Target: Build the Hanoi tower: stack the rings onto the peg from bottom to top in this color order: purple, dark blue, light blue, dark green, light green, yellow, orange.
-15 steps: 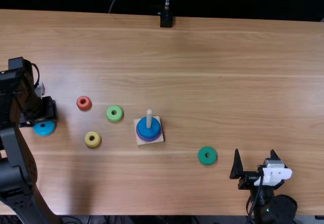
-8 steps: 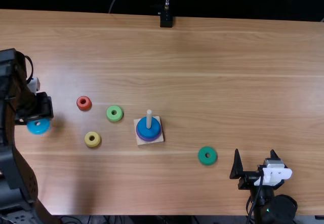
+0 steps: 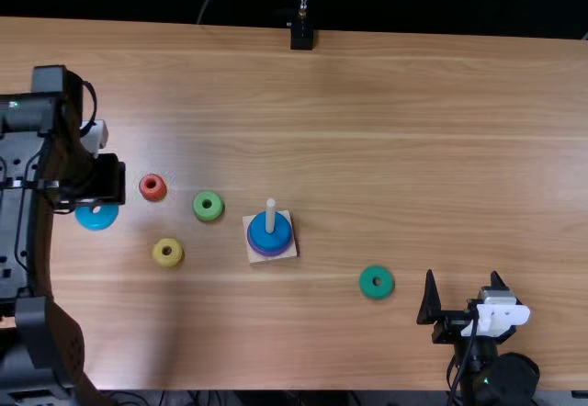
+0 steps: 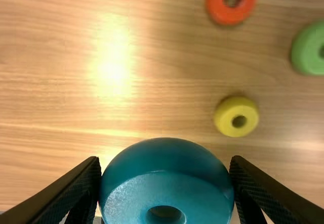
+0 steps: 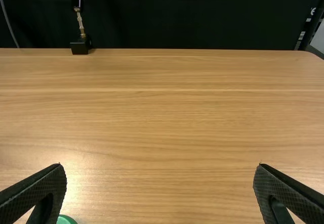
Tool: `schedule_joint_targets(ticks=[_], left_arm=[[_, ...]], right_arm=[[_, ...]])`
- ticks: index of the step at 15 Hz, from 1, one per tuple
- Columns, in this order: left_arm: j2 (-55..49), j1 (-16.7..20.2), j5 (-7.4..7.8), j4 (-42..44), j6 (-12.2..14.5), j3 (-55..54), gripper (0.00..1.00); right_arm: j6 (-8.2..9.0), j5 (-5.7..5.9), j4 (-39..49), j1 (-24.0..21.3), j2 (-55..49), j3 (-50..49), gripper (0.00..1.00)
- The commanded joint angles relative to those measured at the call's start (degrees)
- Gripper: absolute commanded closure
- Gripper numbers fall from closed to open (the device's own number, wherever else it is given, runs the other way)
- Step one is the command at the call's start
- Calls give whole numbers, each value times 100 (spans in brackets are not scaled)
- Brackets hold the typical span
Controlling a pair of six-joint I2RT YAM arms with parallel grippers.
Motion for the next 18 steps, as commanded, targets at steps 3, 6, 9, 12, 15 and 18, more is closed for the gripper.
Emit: schedule_joint_targets(ticks=[3, 6, 9, 12, 15, 18], left_arm=[[-318, -517, 369, -53, -23, 414, 100], [-300, -1018, 433, -53, -76, 748, 100], [-239, -1484, 464, -53, -245, 1082, 100], [25, -1941, 475, -158, -730, 1451, 100], [236, -2354, 475, -295, -983, 1821, 100], [368, -2644, 475, -306, -1173, 2005, 100]], right_arm=[[-5, -8, -385, -73, -71, -359, 0], [-5, -8, -385, -73, -71, -359, 0], [-5, -8, -385, -73, -71, -359, 0], [-5, -8, -385, -73, -71, -359, 0], [-5, -8, -385, -73, -71, -359, 0], [-5, -8, -385, -73, -71, -359, 0]])
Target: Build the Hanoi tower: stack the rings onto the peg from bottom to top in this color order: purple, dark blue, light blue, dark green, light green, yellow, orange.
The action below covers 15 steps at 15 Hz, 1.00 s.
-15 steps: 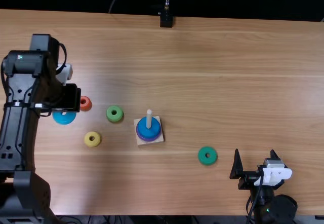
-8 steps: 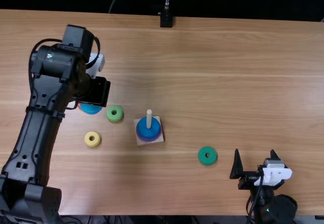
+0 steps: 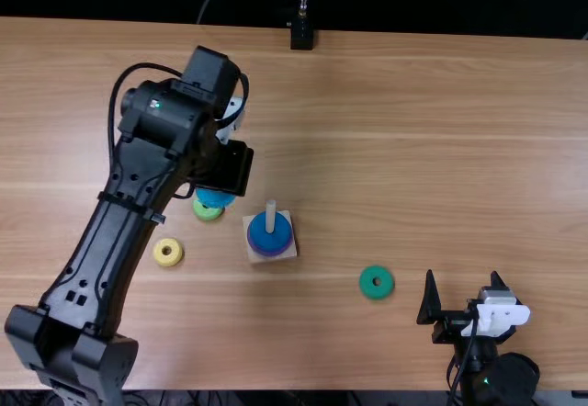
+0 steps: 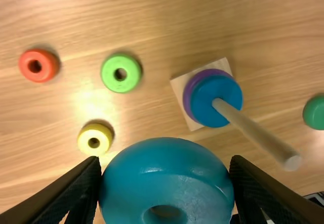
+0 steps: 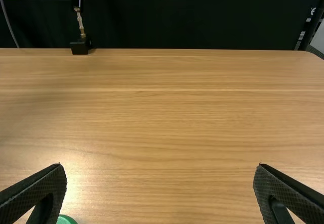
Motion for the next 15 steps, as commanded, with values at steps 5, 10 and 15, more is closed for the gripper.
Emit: schedule_joint_targets(ticks=[5, 10, 15], left_arm=[[143, -388, 35, -9, -420, 261, 100], [152, -687, 35, -9, -536, 419, 100], [161, -907, 35, 1, -811, 419, 100]], right_arm=[[-7, -8, -388, -73, -73, -359, 0], [-7, -8, -388, -73, -73, -359, 0], [-7, -8, -388, -73, -73, -359, 0]])
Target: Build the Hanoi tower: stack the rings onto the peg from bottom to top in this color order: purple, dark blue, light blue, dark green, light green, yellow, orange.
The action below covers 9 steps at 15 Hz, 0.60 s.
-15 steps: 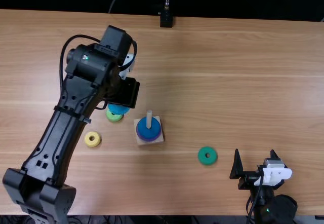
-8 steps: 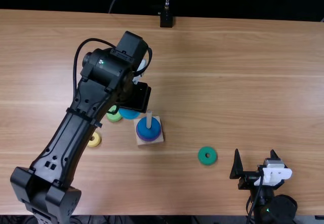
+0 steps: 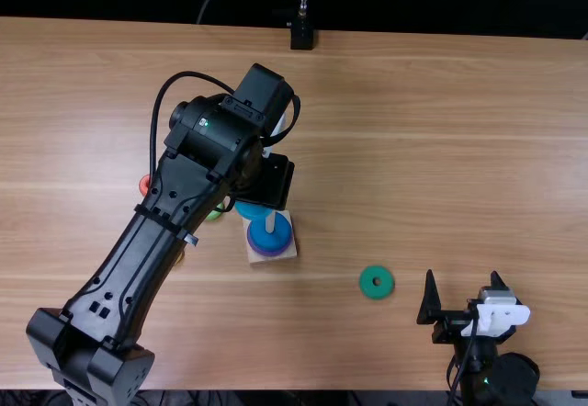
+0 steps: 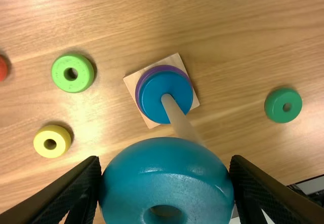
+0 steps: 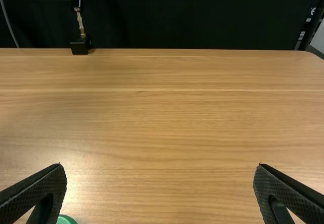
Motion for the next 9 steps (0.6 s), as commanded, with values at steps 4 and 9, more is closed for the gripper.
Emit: schedule_joint_targets(ticks=[4, 9], left_arm=[[321, -149, 33, -1, -127, 170, 100], [515, -245, 44, -1, -137, 293, 100]], right_arm=[[-7, -8, -388, -73, -73, -361, 0], [-7, -8, -388, -73, -73, -361, 0]])
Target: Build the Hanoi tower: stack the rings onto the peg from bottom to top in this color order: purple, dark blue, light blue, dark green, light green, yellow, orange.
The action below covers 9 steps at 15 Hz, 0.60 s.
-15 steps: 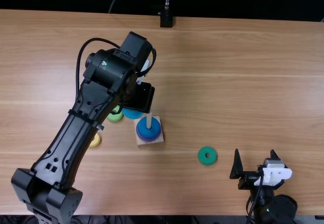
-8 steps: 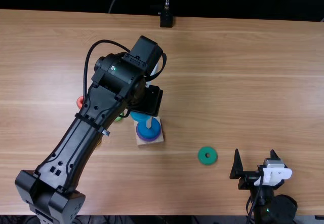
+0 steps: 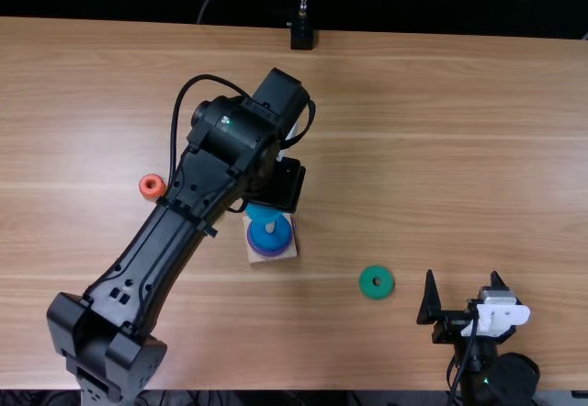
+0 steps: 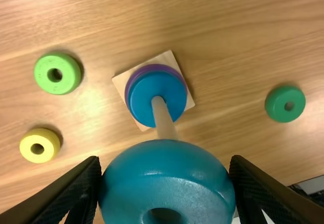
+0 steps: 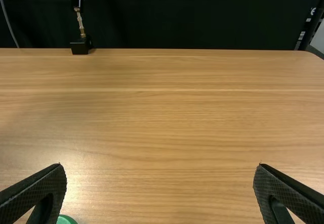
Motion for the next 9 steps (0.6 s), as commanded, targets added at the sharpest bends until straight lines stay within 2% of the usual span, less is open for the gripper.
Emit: schedule_joint_targets(ticks=[1, 9], left_arm=[[154, -73, 31, -3, -74, 208, 100], [286, -134, 31, 71, -85, 226, 100]], right_arm=[[-7, -11, -388, -73, -73, -359, 0], [-7, -11, -388, -73, -73, -359, 0]])
